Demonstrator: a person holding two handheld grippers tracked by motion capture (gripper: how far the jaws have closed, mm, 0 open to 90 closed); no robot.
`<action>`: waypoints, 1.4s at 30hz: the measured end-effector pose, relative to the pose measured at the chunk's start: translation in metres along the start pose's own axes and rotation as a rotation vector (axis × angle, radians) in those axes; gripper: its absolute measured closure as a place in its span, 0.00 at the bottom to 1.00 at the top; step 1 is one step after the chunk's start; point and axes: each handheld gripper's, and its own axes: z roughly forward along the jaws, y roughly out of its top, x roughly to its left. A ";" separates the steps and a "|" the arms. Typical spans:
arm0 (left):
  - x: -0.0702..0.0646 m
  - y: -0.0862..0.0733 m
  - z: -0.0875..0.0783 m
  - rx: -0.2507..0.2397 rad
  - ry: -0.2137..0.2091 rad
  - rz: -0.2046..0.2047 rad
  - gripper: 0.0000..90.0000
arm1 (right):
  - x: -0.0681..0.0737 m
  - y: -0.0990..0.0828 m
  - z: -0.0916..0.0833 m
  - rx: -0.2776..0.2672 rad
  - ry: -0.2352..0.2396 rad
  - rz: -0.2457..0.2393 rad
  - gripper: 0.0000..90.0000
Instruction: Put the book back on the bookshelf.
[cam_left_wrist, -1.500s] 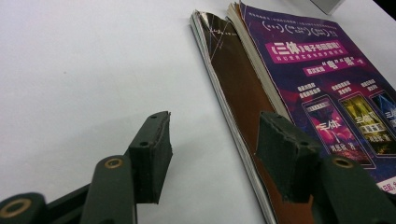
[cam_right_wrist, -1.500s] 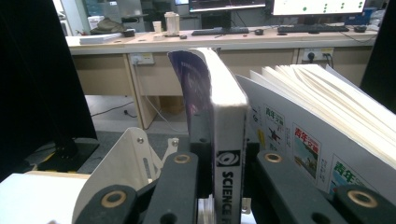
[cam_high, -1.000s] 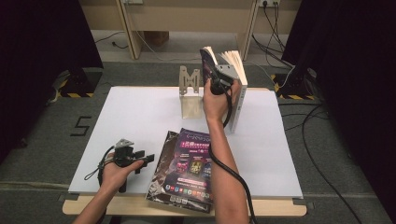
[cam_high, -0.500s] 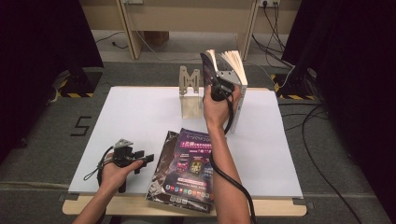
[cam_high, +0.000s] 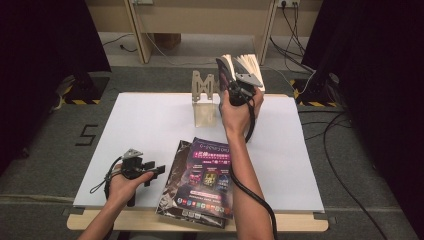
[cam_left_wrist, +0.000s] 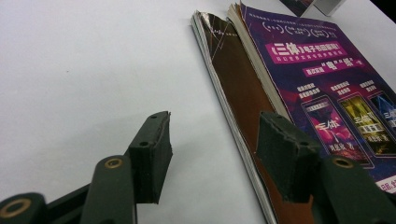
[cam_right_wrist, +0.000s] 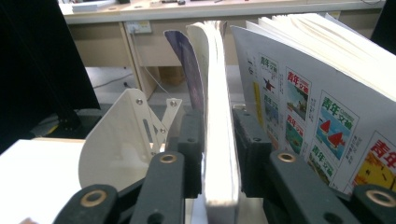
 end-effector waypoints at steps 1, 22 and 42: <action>0.000 0.000 0.000 0.000 0.000 0.000 0.49 | 0.000 0.000 0.001 -0.002 0.003 -0.002 0.82; 0.002 0.000 0.000 -0.001 0.005 -0.003 0.49 | 0.001 0.007 0.011 0.005 -0.028 -0.022 0.92; 0.003 0.000 0.001 0.001 0.003 -0.003 0.49 | 0.003 0.005 0.026 -0.039 -0.071 -0.030 0.92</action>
